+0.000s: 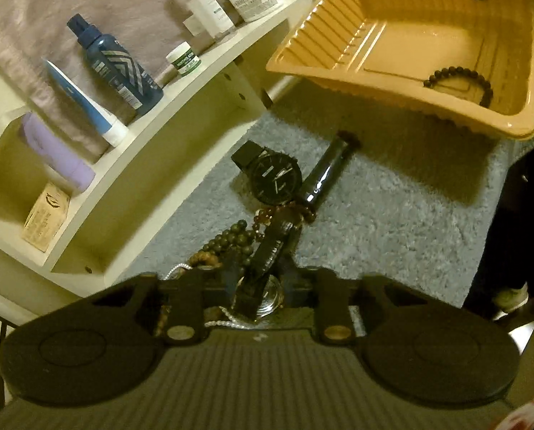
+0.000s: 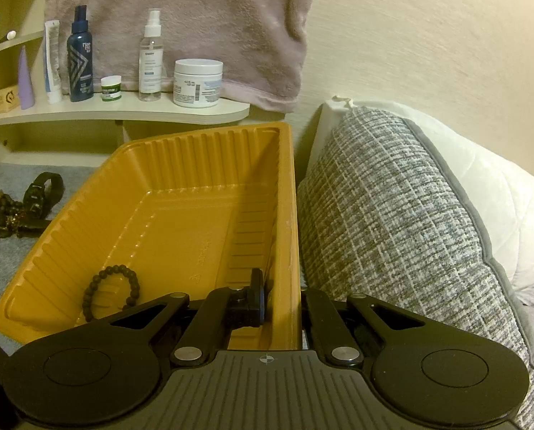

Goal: Organize jewelry
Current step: 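Grasp the black wristwatch from the pile with the left tool, then lower the black watch into the tray and open the left tool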

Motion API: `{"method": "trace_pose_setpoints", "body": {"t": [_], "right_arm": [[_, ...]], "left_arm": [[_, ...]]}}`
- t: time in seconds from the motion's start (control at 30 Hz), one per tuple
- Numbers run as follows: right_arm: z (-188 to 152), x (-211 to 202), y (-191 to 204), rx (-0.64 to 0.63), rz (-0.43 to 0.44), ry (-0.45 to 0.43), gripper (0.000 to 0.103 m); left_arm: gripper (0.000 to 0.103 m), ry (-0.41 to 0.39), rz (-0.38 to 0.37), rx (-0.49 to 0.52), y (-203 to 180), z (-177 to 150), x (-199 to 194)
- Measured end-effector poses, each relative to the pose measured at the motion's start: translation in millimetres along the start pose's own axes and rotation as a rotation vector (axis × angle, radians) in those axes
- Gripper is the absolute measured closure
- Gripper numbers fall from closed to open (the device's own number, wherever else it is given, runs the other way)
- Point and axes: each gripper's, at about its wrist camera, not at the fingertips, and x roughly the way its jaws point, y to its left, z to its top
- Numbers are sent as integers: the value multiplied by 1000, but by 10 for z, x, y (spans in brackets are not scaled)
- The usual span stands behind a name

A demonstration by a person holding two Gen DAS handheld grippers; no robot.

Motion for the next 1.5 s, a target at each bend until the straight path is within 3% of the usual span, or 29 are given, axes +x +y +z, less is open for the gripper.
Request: {"method": "trace_pose_setpoints", "body": {"t": [0.1,0.73,1.2,1.5], "right_arm": [[0,3,-5,1,-1,-1,99],[9,6,-19,0,-1,-5,99],[7,-4,-14,3,0,-6,99],[5,0,-11,4,-1,-6,99]], "left_arm": [[91,-10,10,-16,51,-12,-26],[93,-97,-2,-210,361,231,-308],[93,-231,-243,-369,86,893,-505],[93,-228,-351,-402,-232,1075,-391]]}}
